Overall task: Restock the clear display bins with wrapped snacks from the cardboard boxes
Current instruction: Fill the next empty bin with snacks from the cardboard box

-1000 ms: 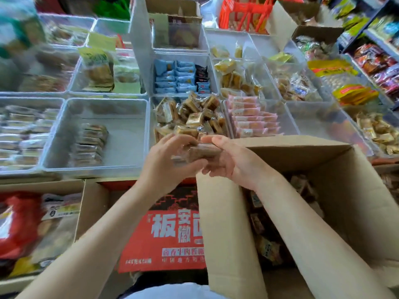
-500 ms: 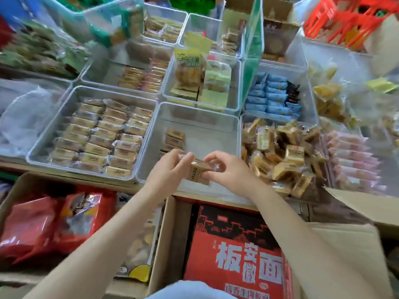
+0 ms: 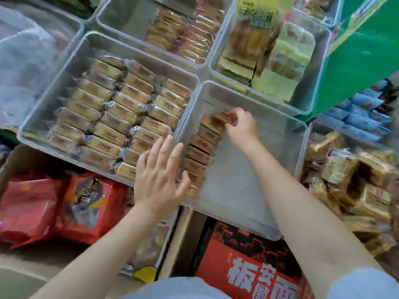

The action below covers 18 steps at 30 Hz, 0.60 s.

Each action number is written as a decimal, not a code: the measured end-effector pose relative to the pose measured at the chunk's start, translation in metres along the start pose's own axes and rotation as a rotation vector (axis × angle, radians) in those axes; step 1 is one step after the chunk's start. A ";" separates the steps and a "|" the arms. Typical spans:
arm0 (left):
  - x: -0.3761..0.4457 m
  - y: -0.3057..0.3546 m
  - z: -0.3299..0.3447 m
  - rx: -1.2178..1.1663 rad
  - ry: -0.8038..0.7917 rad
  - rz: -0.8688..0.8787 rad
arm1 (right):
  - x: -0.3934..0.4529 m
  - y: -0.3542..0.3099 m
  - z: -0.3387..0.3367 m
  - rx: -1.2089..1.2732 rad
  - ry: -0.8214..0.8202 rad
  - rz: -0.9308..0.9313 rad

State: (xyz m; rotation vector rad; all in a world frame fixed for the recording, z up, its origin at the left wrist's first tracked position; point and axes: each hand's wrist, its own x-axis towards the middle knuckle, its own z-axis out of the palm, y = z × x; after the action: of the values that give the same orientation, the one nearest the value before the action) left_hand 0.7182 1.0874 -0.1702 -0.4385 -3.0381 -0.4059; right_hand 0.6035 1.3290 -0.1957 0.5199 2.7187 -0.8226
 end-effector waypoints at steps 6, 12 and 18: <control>0.000 -0.001 0.003 0.038 0.041 0.006 | 0.016 -0.009 0.032 0.116 -0.170 0.048; 0.000 0.001 0.002 0.046 0.035 0.006 | 0.006 -0.016 0.039 0.168 -0.202 0.067; -0.002 0.001 -0.002 0.021 -0.051 -0.007 | -0.033 -0.027 0.019 0.208 -0.216 0.090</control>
State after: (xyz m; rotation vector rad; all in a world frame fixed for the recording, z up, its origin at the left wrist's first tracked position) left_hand 0.7203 1.0870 -0.1680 -0.4440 -3.0906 -0.3685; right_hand 0.6245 1.2883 -0.1871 0.5554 2.4108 -1.0771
